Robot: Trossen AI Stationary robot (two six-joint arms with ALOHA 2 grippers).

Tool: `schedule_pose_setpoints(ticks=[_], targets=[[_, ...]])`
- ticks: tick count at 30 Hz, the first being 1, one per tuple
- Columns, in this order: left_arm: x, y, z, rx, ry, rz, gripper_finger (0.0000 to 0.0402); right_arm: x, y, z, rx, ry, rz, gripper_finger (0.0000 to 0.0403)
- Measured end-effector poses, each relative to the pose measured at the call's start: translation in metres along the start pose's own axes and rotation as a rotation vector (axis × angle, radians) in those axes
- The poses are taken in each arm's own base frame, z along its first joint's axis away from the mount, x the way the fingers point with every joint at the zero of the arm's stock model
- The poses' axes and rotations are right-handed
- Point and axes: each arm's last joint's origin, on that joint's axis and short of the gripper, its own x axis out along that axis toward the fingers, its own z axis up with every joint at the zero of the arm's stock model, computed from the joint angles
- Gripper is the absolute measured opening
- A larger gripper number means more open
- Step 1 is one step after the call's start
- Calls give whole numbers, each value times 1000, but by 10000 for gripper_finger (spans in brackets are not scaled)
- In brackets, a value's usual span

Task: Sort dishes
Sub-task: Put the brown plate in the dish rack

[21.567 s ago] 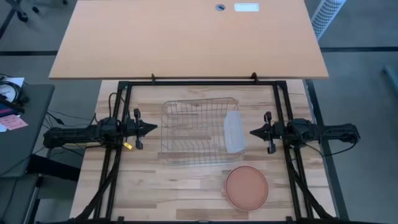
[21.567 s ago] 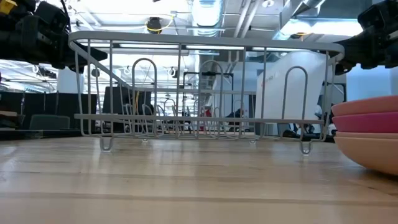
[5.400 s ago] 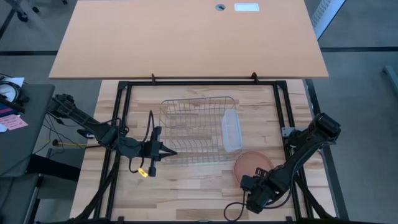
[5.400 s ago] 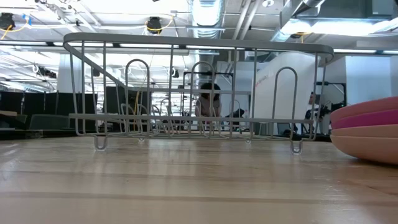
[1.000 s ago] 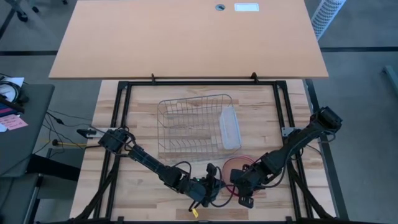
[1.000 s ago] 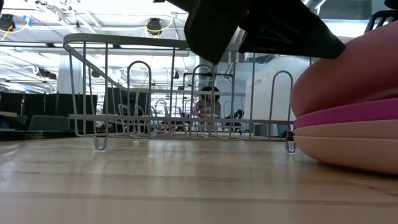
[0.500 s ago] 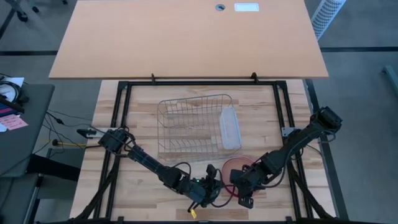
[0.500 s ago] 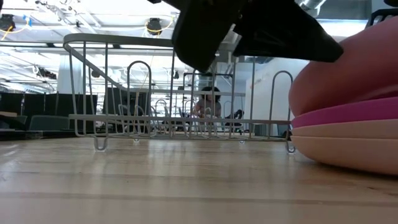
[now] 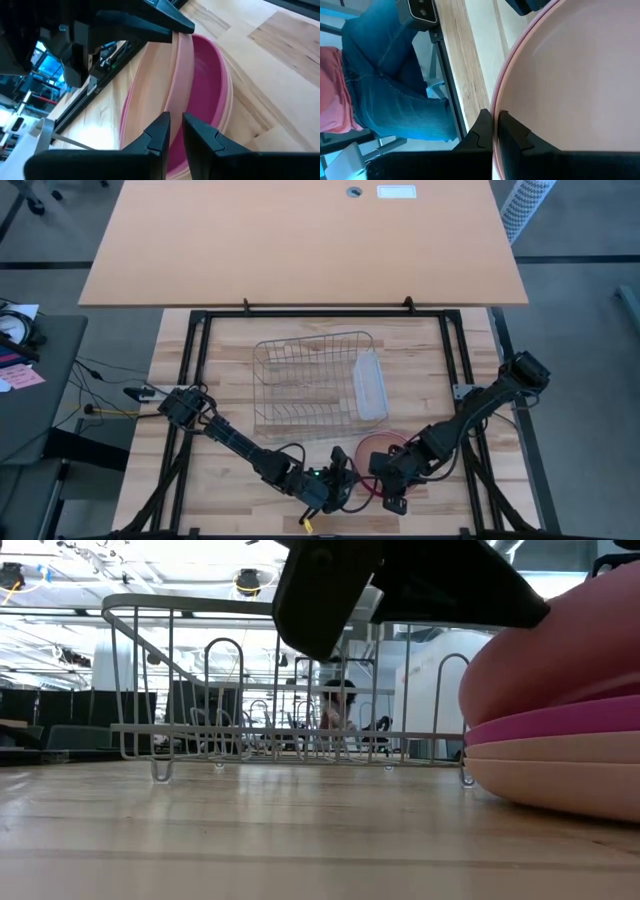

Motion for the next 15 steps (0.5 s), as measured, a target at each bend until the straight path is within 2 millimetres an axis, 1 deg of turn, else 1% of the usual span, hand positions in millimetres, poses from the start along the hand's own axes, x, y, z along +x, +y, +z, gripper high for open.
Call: schedule_pose_setpoints(ticks=[15], targets=[[-2,-2,3,20,-24,-12,47,0,0,0,-3,-2,4,11]])
